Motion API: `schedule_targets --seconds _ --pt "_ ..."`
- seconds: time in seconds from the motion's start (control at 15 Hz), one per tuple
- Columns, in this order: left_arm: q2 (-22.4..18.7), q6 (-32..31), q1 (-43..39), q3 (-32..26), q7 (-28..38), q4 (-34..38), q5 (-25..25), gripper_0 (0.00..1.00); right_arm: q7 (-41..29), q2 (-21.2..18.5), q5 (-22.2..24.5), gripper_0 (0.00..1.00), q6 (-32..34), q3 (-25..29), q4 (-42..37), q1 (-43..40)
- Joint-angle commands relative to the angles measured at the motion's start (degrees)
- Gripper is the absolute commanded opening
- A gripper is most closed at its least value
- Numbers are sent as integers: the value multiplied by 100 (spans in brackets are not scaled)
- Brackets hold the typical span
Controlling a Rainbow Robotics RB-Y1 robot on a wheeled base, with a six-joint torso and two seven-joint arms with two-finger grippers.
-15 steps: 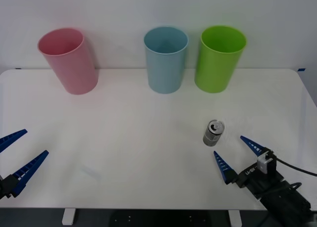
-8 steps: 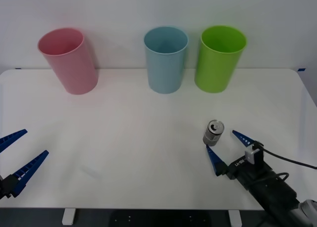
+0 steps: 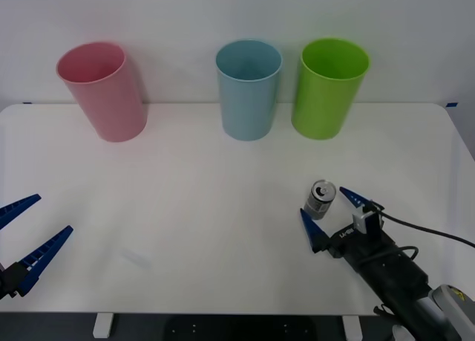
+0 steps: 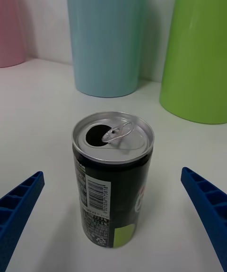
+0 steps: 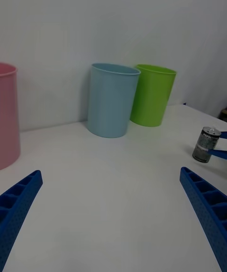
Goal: Grasp the object on the table and drop it into the matching bin: aluminum can to the light blue bin, PET bottle to the pink bin.
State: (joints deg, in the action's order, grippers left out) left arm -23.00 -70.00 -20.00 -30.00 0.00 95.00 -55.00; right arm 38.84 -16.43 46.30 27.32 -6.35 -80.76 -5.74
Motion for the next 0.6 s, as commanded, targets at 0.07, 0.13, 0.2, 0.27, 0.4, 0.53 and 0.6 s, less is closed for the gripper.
schedule_targets --seconds 0.07,0.13,0.2,0.27,0.4,0.53,0.6 --pt "0 0 0 0 0 0 0 100 -8 18 -7 100 46 -51 368 249" --pt "0 0 0 0 0 0 0 100 -8 18 -7 100 98 -51 552 416" --pt "0 0 0 0 0 0 0 100 -8 18 -7 100 98 -51 658 512" --pt "0 0 0 0 0 0 0 100 0 44 -7 100 107 -51 798 618" --pt "0 0 0 0 0 0 0 100 9 79 -7 100 107 -51 974 776" --pt "0 0 0 0 0 0 0 100 9 105 -7 100 98 -51 1053 846" --pt "0 0 0 0 0 0 0 100 9 123 -7 100 98 -51 1053 855"
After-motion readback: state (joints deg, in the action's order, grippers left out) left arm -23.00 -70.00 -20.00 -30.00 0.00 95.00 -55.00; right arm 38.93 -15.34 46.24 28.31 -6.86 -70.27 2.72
